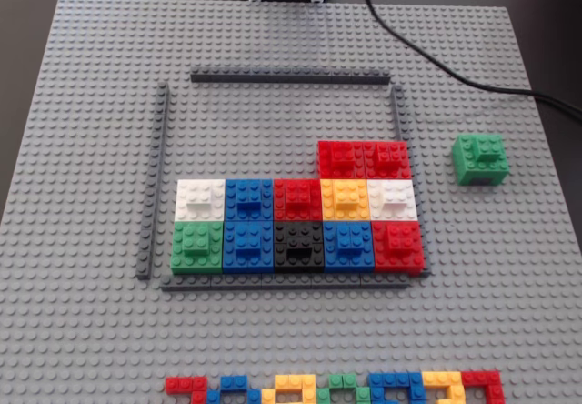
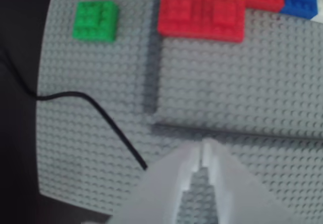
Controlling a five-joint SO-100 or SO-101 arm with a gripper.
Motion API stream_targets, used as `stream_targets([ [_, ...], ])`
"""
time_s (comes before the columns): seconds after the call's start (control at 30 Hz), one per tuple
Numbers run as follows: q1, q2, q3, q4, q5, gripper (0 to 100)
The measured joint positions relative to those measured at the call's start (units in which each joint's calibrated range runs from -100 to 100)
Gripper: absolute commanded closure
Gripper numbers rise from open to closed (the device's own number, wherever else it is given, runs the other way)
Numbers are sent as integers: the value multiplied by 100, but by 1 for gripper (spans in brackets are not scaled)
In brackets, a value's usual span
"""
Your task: Grab the cube and place it into the grid
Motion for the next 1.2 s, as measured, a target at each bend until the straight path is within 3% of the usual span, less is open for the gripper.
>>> stream_targets([
  [0.37, -722, 2833, -3380, 679, -474, 100],
  [0.8, -1188, 5573, -5711, 703, -869, 100],
  [1.1, -1283, 7311, -6831, 703, -1089, 95],
  [1.2, -1283, 7676, -7043, 703, -1143, 86],
])
